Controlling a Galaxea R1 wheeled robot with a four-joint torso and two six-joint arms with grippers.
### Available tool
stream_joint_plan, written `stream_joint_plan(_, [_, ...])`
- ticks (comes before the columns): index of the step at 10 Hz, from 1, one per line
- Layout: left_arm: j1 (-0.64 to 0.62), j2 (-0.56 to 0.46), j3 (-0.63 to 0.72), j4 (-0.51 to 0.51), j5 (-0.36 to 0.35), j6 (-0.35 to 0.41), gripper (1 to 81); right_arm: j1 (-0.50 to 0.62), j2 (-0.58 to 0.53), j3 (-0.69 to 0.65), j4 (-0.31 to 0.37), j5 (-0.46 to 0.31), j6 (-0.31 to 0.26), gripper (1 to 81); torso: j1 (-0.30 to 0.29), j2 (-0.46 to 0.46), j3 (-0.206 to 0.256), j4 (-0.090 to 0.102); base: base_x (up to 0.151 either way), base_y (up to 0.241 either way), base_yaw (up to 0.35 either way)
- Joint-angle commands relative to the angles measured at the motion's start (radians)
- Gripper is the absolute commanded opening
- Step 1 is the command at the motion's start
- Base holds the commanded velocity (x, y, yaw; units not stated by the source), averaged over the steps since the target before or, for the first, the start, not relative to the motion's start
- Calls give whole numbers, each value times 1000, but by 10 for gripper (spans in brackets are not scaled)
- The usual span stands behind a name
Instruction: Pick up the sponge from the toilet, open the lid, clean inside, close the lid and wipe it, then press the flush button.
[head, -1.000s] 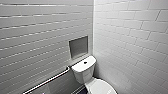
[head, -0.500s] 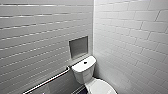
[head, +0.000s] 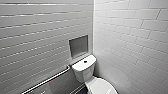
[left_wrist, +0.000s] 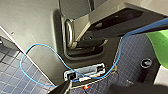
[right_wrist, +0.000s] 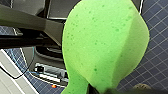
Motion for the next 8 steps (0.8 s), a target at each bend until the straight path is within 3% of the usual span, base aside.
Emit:
stream_joint_plan(1, [-27,-1,-3,-4,79,4,811,13,10,5,39,-68,-13,10,3,-4,35,0,0,0,0])
stream_joint_plan(2, [-27,3,-15,-6,77,4,811,15,10,5,38,-68,-13,10,-18,29,81,0,0,0,0])
stream_joint_plan(3, [-27,9,-27,-7,79,4,811,15,10,5,39,-68,-13,10,-26,43,89,0,0,0,0])
stream_joint_plan(4, [-27,19,-47,-7,77,3,811,15,12,5,37,-70,-13,10,-30,53,27,0,0,0,0])
stream_joint_plan(5, [-27,36,-76,-9,76,3,811,15,15,5,37,-68,-14,10,-35,58,54,0,0,0,0])
stream_joint_plan(8, [-27,79,-151,-12,73,1,811,9,20,5,37,-67,-14,10,-38,61,72,0,0,0,0])
